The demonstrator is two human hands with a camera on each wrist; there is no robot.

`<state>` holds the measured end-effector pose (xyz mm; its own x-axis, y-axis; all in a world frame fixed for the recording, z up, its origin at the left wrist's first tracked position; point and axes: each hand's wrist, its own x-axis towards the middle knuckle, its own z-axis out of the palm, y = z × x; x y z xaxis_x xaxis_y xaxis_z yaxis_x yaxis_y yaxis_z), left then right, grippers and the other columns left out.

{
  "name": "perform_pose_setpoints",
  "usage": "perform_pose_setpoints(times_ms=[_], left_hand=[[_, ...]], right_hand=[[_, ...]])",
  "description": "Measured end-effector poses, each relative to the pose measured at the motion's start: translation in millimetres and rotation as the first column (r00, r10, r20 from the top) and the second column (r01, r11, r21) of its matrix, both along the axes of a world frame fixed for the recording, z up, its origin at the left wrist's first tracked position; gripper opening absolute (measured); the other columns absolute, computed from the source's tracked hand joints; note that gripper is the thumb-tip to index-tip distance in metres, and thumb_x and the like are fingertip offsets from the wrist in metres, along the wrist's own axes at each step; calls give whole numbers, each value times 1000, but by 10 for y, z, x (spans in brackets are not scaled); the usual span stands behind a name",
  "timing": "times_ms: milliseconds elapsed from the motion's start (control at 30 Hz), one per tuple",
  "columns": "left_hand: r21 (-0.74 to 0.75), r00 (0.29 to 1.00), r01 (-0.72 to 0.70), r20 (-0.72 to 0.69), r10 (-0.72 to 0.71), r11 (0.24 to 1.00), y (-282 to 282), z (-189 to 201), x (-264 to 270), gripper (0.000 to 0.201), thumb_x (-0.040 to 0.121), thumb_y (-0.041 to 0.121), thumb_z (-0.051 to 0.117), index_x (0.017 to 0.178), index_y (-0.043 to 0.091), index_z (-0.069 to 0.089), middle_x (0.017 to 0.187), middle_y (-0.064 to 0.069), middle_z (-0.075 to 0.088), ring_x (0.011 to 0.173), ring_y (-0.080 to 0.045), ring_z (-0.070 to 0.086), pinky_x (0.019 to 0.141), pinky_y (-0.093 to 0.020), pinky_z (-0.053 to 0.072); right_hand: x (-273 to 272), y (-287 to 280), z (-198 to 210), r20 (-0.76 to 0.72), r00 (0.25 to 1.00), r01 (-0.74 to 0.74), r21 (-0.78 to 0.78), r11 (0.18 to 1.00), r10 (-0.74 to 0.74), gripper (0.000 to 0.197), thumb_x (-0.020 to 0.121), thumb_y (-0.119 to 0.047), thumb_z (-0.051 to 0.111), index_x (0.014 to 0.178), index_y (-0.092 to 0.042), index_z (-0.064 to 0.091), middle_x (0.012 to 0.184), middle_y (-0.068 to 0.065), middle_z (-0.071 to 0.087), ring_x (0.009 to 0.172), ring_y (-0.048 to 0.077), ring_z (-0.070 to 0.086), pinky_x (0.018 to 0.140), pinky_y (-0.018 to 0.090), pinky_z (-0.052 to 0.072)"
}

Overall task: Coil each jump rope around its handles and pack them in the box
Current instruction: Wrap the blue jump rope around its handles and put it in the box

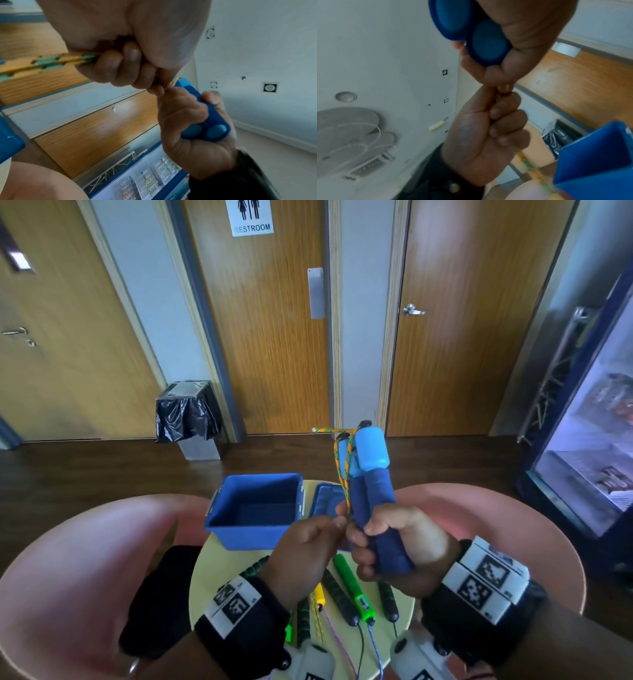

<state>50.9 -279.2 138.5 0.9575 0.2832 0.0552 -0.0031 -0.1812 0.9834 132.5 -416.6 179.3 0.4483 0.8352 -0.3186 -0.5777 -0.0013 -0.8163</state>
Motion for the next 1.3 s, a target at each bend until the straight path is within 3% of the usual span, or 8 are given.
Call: perform_pose_setpoints(times_ms=[133, 333, 567, 733, 933, 1067, 1200, 1300], left_hand=[[427, 999, -32, 22, 25, 904, 136, 27, -101, 42, 90, 57, 44, 76, 21, 59, 58, -9, 44, 54, -16, 45, 56, -38, 35], [653, 1000, 16, -4, -18, 757, 240, 118, -250, 32, 100, 38, 51, 74, 20, 57, 60, 9, 51, 55, -8, 49, 51, -20, 31], [903, 998, 45, -26, -50, 427, 243, 231, -303, 38, 99, 54, 32, 73, 28, 41, 64, 8, 45, 65, -9, 49, 57, -26, 36], [949, 997, 69, -60, -39, 307, 282, 411, -267, 39, 92, 60, 23, 74, 32, 44, 67, 9, 50, 67, -9, 52, 61, -36, 43], [973, 984, 162, -148, -96, 162, 404, 655, -18, 50, 89, 60, 28, 88, 24, 62, 84, 6, 65, 80, -11, 59, 65, -32, 41], [936, 964, 259, -232, -133, 240, 612, 769, 230, 31, 91, 59, 54, 89, 31, 68, 82, 11, 68, 77, -5, 61, 67, -33, 47], [707, 921, 385, -337, -196, 593, 772, 648, 345, 23, 78, 60, 66, 89, 41, 71, 86, 6, 74, 79, -18, 71, 76, -44, 57], [581, 914, 403, -300, -274, 707, 756, 569, 342, 7, 84, 37, 76, 90, 35, 77, 92, 8, 75, 89, -20, 71, 85, -44, 57]], right_hand=[[130, 1, 55, 339, 940, 96, -221, 970, -16, 41, 52, -10, 53, 93, -10, 55, 61, 7, 40, 47, 17, 37, 48, 23, 31], [484, -50, -66, 835, 453, 291, -470, 834, 313, 17, 74, -13, 66, 88, -4, 62, 66, 14, 61, 53, 13, 49, 52, 28, 39], [724, 14, -96, 728, 40, 554, -586, 591, 684, 17, 73, -23, 57, 72, -24, 40, 70, -7, 55, 63, 14, 58, 64, 30, 56], [667, 116, -23, 626, -14, 631, -600, 492, 780, 20, 80, -21, 65, 86, -26, 46, 73, -9, 50, 62, 12, 50, 62, 30, 49], [426, 213, -116, 462, -270, 609, -598, 522, 845, 16, 90, -20, 55, 105, -23, 52, 101, -3, 61, 90, 22, 62, 70, 34, 44], [147, 194, -117, 422, -380, 504, -652, 566, 823, 22, 95, -21, 50, 116, -18, 51, 110, 2, 61, 101, 27, 63, 72, 36, 38], [-63, 92, 0, 461, -451, 436, -633, 640, 764, 23, 91, -21, 54, 113, -18, 47, 104, 1, 59, 94, 26, 61, 70, 34, 35], [-112, 25, 101, 493, -448, 395, -639, 660, 746, 29, 86, -23, 59, 111, -21, 44, 101, -2, 56, 90, 23, 59, 72, 36, 41]])
